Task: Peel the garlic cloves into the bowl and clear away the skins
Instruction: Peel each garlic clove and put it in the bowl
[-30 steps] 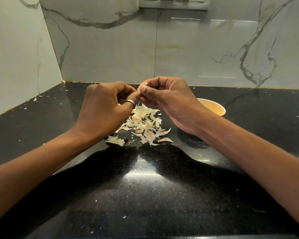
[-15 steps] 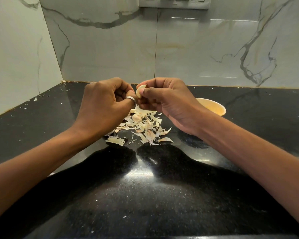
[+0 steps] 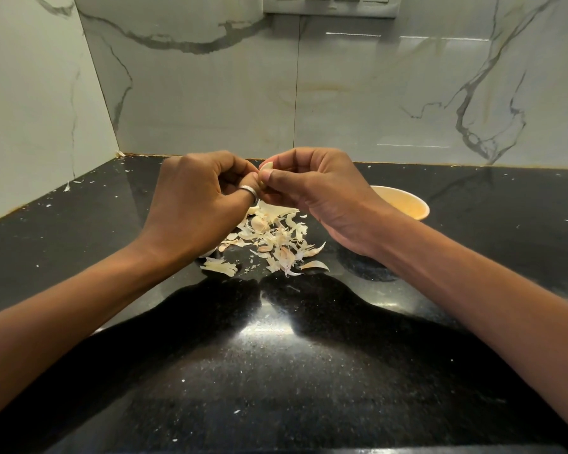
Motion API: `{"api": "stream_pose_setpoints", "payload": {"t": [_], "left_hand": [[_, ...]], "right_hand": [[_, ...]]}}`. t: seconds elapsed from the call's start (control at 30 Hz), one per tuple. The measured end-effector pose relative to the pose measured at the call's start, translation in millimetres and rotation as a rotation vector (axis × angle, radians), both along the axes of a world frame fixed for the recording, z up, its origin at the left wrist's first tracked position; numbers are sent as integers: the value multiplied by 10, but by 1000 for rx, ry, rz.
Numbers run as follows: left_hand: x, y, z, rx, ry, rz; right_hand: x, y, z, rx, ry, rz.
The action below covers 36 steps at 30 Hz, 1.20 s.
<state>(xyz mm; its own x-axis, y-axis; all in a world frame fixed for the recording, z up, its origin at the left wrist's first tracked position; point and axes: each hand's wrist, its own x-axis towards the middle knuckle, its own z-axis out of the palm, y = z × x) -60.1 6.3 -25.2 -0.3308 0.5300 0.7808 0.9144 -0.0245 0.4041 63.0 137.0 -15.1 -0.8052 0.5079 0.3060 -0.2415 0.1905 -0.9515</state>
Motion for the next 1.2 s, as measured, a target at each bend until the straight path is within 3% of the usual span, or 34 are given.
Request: {"api": "stream_pose_setpoints", "payload": {"t": [0.27, 0.6, 0.93, 1.2], "left_hand": [[-8, 8, 2, 3, 24, 26], [-54, 4, 29, 31, -80, 30], [-33, -23, 32, 34, -25, -28], [-156, 9, 36, 114, 53, 63]], "right_hand": [[16, -15, 0, 17, -5, 29], [32, 6, 14, 104, -59, -21], [16, 37, -12, 222, -104, -74], [11, 63, -35, 285, -119, -125]]}}
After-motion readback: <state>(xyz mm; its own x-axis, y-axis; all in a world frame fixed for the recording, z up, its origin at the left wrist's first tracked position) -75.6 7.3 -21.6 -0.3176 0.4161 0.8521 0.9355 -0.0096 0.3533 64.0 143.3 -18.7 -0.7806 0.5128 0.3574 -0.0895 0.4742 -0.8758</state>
